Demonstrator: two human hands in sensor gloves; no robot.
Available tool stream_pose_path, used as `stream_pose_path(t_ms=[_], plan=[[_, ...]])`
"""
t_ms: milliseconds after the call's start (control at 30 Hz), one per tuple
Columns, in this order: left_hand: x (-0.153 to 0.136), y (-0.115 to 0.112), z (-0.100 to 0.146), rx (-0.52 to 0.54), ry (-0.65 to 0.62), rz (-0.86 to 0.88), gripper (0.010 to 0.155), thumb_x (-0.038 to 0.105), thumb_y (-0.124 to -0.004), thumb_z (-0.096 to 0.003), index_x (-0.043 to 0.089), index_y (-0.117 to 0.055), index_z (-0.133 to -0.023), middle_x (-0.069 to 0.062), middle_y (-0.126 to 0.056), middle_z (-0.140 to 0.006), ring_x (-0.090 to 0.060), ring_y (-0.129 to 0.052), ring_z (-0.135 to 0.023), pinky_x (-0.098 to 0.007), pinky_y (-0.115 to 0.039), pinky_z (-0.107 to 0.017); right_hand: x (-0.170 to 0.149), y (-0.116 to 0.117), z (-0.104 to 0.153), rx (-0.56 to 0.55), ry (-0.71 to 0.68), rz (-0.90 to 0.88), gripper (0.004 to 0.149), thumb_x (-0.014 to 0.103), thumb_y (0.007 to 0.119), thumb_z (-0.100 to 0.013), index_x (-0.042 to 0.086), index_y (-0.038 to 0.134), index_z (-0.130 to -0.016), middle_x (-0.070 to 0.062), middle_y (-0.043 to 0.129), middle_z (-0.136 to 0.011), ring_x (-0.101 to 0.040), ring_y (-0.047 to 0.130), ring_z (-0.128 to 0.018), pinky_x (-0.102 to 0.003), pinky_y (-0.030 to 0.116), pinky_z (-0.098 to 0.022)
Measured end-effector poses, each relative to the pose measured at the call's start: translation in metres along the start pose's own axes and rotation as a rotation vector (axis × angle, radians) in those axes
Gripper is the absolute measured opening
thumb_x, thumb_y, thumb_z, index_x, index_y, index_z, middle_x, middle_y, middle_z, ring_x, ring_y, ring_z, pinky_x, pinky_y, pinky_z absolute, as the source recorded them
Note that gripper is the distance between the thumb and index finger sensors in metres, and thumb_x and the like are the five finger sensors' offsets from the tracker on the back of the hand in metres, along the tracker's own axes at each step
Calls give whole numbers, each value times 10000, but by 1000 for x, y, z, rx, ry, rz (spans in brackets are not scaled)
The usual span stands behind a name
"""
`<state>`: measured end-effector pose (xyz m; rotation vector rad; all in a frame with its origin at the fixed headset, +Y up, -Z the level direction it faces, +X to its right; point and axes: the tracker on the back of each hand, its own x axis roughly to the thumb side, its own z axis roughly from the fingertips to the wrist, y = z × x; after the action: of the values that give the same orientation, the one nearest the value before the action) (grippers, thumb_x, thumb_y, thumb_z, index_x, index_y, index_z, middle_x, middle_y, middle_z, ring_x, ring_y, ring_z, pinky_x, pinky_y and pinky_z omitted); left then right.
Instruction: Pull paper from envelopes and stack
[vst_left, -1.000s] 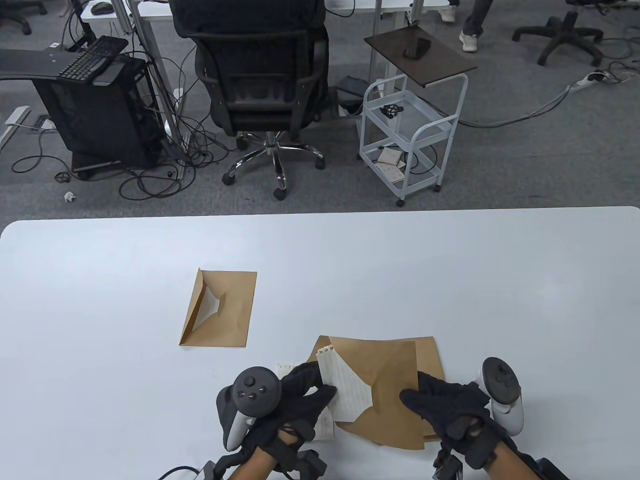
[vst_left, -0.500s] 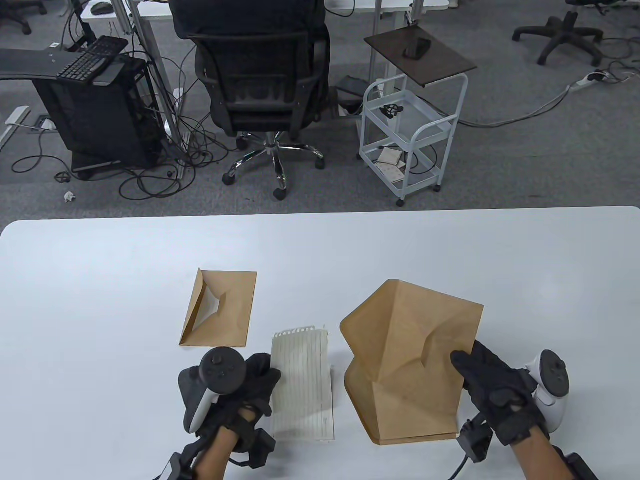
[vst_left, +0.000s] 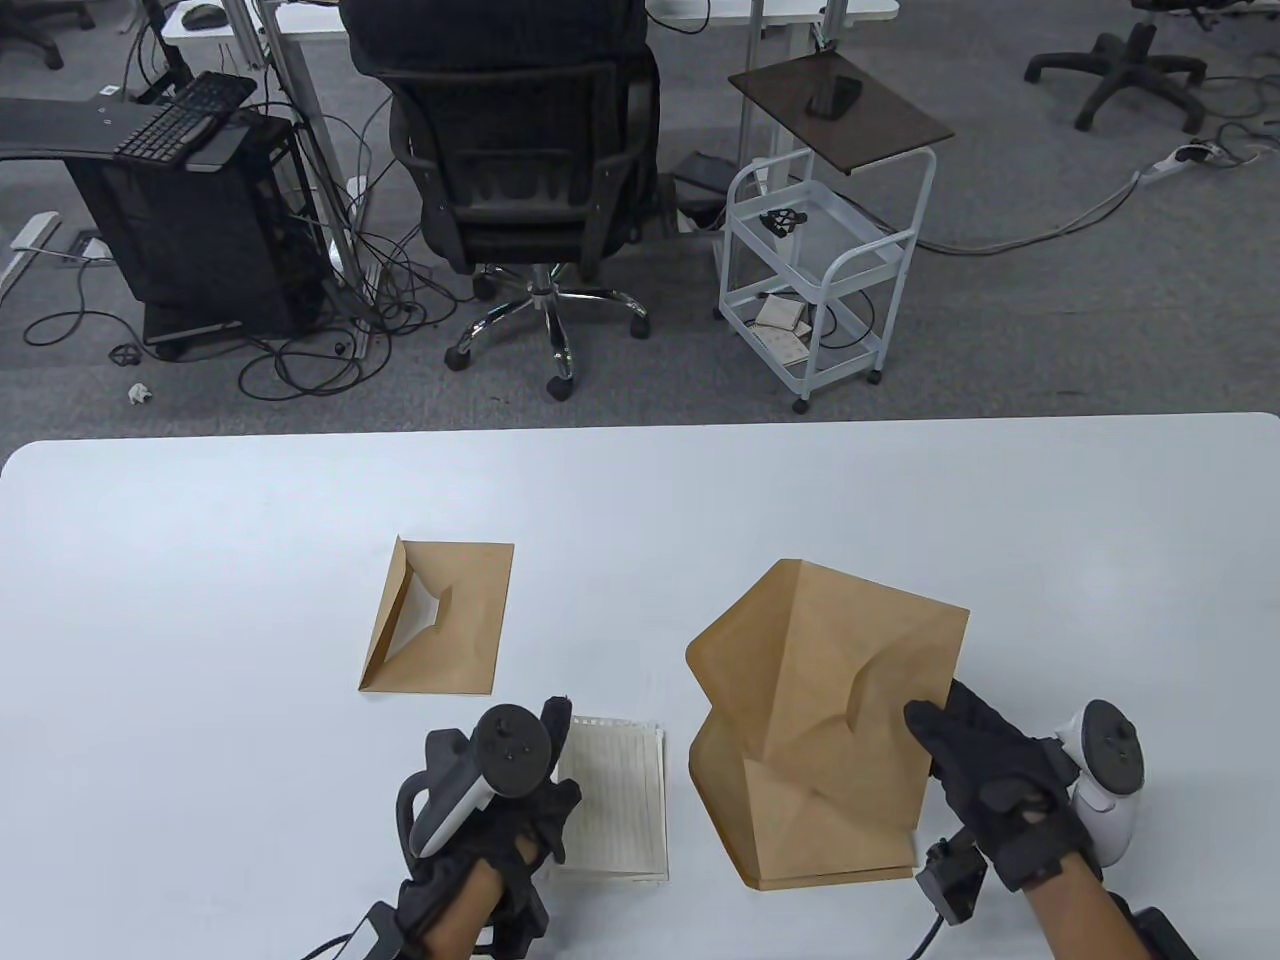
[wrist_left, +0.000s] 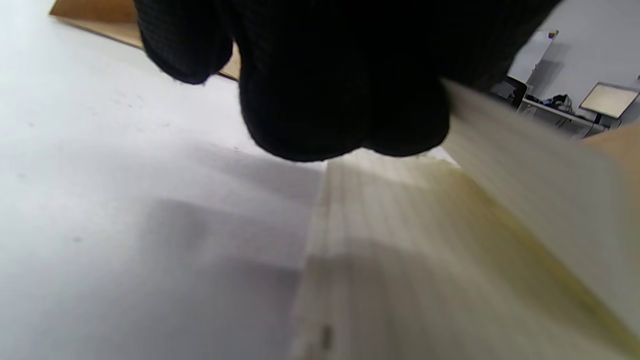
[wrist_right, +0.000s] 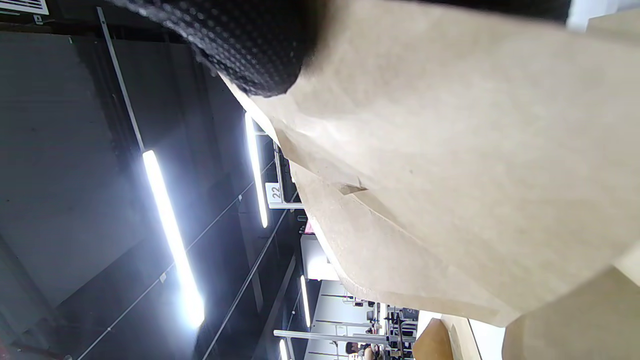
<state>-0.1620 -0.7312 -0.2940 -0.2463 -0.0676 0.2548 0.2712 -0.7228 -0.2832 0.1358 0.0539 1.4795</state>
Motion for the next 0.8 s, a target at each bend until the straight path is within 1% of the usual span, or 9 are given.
stream_pose_path(t_ms=[133,200,300,367,467,533,567,667,800], plan=[[9,-4,0,78,-8,-131,713,374,-881,-452,426,-485,-1043,40,-1042,-581,-170,-1095,-405,-513,-772,-580,-1,2,0,4,3,14,483,277,789,-502,148,736,-964,-134,954,-800,-360,1054,-560,-493,851,-426],[15,-7,-1,79,-21,-197,686,364,-882,-455,439,-521,-1034,36,-1041,-588,-175,-1091,-417,-518,-764,-585,-1,3,0,10,2,21,484,277,789,-502,148,734,-965,-137,953,-800,-360,1054,-561,-494,851,-426],[20,-12,-2,67,-29,-287,515,367,-875,-458,392,-765,-961,20,-1040,-600,-187,-1077,-441,-531,-744,-599,-1,4,0,12,0,23,482,278,789,-502,149,736,-964,-137,953,-800,-360,1054,-561,-494,850,-427],[22,-16,-3,66,-33,-351,473,366,-877,-455,344,-832,-925,29,-1033,-630,-197,-1068,-494,-538,-725,-616,-2,4,0,15,1,26,483,279,788,-502,149,735,-964,-137,953,-801,-358,1054,-563,-493,851,-427],[24,-23,-6,46,-40,-471,442,394,-867,-456,368,-843,-897,12,-960,-799,-243,-1007,-686,-570,-658,-669,-2,5,0,16,5,27,483,280,785,-503,147,733,-965,-139,952,-801,-362,1053,-563,-495,849,-428],[25,-22,-6,42,-26,-467,445,433,-833,-464,383,-829,-907,-69,-785,-1022,-334,-854,-905,-615,-549,-731,-3,5,0,18,9,30,484,281,785,-503,144,733,-965,-139,951,-802,-361,1052,-565,-495,850,-428],[26,-22,-6,29,-22,-450,447,446,-821,-468,376,-831,-910,-96,-695,-1084,-369,-770,-971,-630,-499,-749,-3,6,0,19,10,33,483,280,785,-503,147,734,-964,-136,952,-801,-361,1052,-565,-496,849,-428],[24,-23,-6,7,-10,-419,457,458,-803,-472,375,-814,-922,-121,-585,-1138,-403,-669,-1034,-642,-444,-766,-3,7,0,21,12,36,484,281,785,-503,146,733,-965,-138,953,-801,-364,1051,-565,-496,849,-429],[19,-22,-7,-8,-8,-368,466,468,-800,-471,370,-805,-927,-122,-616,-1125,-402,-694,-1022,-641,-461,-761,-3,8,0,26,16,39,483,280,784,-504,144,733,-965,-140,951,-802,-362,1051,-566,-496,849,-429]])
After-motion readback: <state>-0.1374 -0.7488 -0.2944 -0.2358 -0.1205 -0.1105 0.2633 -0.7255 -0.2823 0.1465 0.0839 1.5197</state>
